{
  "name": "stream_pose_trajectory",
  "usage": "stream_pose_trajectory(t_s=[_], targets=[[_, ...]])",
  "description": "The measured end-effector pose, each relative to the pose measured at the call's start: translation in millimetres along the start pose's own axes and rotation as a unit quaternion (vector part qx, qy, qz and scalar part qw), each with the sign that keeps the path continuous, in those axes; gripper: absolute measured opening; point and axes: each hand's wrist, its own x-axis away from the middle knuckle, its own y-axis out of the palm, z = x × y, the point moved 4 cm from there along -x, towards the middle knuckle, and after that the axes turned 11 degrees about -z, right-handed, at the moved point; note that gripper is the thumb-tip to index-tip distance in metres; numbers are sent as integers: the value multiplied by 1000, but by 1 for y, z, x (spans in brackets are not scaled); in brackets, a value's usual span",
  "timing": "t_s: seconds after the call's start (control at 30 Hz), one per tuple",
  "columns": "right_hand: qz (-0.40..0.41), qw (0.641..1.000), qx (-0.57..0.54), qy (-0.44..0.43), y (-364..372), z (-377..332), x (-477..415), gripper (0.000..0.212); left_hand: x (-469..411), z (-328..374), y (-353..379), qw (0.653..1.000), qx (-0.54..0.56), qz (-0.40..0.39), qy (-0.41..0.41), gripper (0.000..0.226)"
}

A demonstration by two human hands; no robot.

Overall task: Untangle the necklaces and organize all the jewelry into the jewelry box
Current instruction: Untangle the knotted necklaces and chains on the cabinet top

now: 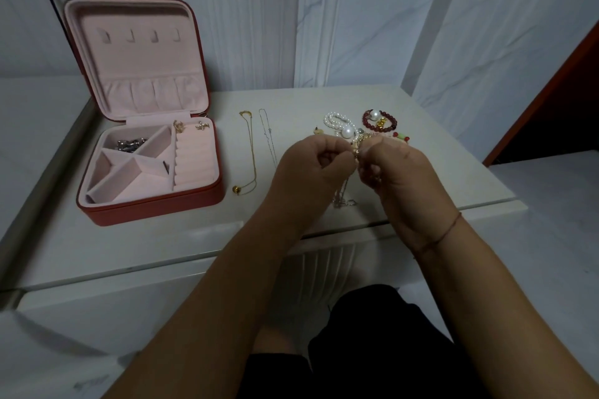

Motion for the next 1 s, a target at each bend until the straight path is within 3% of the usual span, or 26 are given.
stream_pose_trajectory(t_s=[0.1,0.2,0.33,0.43,0.5,0.73,1.0], targets=[[-7,999,33,-22,-2,-1,0,14,-2,2,-1,987,-144,27,66,7],[-18,995,90,-44,-5,-5,1,15,-5,3,1,955,-270,54,112,25],[-12,991,124,-40,-9,-6,2,26,-6,9,0,921,-351,73,151,23],[-35,992,118,-13,-9,-4,2,28,-5,2,4,969,-227,15,97,9],[-48,993,103,-4,-7,-2,2,27,-3,-2,5,992,-115,-22,37,19],[-48,994,92,-21,0,-8,0,12,1,-9,8,988,129,-40,-77,26],[2,998,63,17,-7,-8,6,16,2,-6,6,984,136,-14,-111,26]])
